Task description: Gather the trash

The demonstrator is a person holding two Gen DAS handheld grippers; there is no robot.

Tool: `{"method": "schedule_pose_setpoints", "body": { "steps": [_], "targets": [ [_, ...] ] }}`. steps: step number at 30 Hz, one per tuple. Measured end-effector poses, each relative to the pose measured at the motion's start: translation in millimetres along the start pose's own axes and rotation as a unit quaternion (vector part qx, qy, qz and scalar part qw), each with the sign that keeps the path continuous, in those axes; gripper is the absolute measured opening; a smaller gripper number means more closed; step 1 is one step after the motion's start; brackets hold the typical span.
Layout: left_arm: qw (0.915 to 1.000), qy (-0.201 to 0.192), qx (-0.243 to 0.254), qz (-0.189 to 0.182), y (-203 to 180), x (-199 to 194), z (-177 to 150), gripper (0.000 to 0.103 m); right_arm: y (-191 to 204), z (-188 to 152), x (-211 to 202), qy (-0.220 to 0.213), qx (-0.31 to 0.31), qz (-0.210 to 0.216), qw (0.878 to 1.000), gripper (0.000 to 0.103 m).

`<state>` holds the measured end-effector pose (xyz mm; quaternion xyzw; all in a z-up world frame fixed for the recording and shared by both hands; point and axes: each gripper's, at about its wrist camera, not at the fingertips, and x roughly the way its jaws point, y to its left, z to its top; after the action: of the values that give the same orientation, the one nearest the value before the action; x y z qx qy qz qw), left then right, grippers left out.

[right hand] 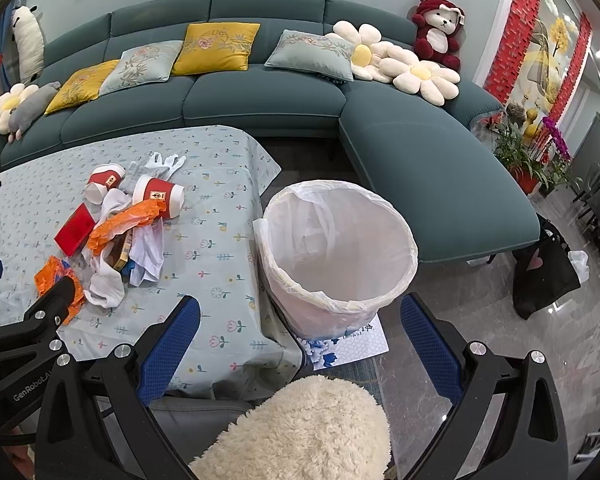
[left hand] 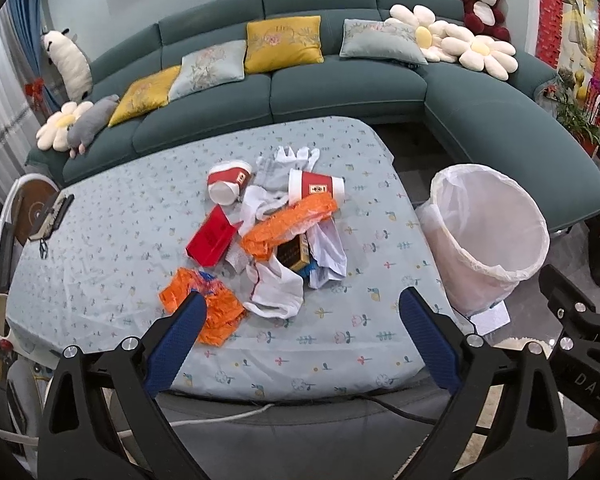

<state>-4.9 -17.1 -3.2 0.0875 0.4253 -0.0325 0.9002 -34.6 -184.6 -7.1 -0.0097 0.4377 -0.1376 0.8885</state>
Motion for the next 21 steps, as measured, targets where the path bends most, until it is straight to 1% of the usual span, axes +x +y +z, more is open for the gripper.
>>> {"method": "schedule_pose_setpoints", "body": {
  "steps": [7, 11, 21],
  "targets": [
    [0.9999, 0.001, -0.010, 0.006, 3.4, 1.8, 1.4, 0.092, 0.0, -0.3, -0.4, -0.001, -0.001, 0.000, 1.000, 0.096],
    [0.9999, 0.000, -0.004, 0.011, 2.1, 0.5, 2.0, 0.092, -0.2, -0.3, -0.6, -0.001, 0.000, -0.001, 1.000, 0.096],
    [1.0000, 0.004, 0.000, -0.003, 0.1, -0.1, 2.2, 0.093, -0.5, 0.3, -0.5, -0.002, -0.001, -0.002, 1.000, 0.096]
  ]
}}
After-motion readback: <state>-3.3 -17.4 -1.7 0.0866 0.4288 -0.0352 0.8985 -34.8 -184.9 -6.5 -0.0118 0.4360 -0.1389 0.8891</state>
